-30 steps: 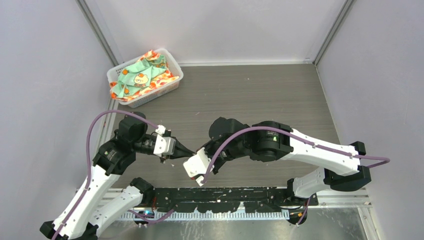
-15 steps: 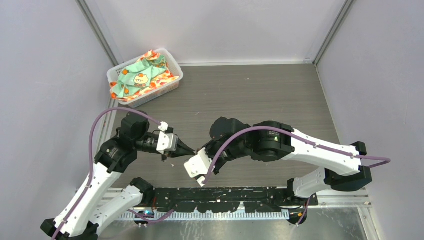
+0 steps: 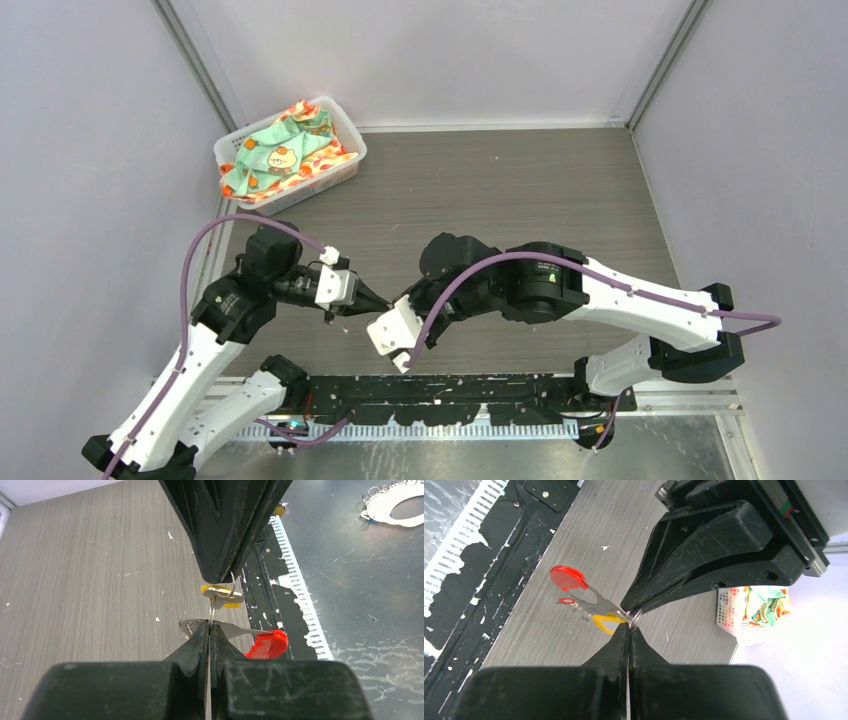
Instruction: Put the keys on the keyring
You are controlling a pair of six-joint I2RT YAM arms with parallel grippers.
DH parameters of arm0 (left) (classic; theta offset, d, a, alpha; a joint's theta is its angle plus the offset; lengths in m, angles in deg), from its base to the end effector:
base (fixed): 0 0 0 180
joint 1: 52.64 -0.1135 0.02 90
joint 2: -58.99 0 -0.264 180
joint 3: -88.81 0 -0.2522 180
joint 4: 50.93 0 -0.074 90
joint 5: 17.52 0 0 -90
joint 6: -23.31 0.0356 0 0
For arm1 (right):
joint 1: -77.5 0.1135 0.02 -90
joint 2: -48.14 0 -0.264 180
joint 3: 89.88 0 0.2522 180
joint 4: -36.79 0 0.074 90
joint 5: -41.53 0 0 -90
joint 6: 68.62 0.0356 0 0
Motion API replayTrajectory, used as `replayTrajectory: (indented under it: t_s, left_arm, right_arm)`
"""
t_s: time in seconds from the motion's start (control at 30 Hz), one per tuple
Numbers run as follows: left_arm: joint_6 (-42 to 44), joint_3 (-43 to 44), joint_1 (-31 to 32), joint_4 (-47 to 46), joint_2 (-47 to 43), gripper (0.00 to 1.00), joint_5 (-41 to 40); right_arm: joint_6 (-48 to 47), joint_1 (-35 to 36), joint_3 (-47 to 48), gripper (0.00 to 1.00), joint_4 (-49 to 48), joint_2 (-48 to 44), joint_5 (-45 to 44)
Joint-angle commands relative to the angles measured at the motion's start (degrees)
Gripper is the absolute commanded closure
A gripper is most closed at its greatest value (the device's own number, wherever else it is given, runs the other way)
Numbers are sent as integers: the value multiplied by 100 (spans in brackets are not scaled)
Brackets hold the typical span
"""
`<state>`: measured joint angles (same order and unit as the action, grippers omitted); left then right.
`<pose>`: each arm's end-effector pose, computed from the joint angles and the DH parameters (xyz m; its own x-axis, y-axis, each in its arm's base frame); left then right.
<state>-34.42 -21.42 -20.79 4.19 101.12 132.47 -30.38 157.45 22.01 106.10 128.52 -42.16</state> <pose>0.0934 -0.0943 0.3652 0.1579 0.2163 -0.9635 0.9842 -0.1136 0.1358 0.0445 0.2738 0.4386 0.7144 -0.4426 -0.5420 -0.6992 -0.4196 -0.5789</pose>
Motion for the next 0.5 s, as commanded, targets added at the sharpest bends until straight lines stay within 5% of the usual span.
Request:
replayTrajectory:
  t_s: [0.0, 0.47]
  left_arm:
    - [372, 163, 54, 136, -64, 100, 194]
    - [831, 278, 93, 547, -183, 100, 287]
  right_arm:
    - [-35, 39, 30, 99, -323, -31, 7]
    - [59, -55, -400, 99, -417, -354, -100]
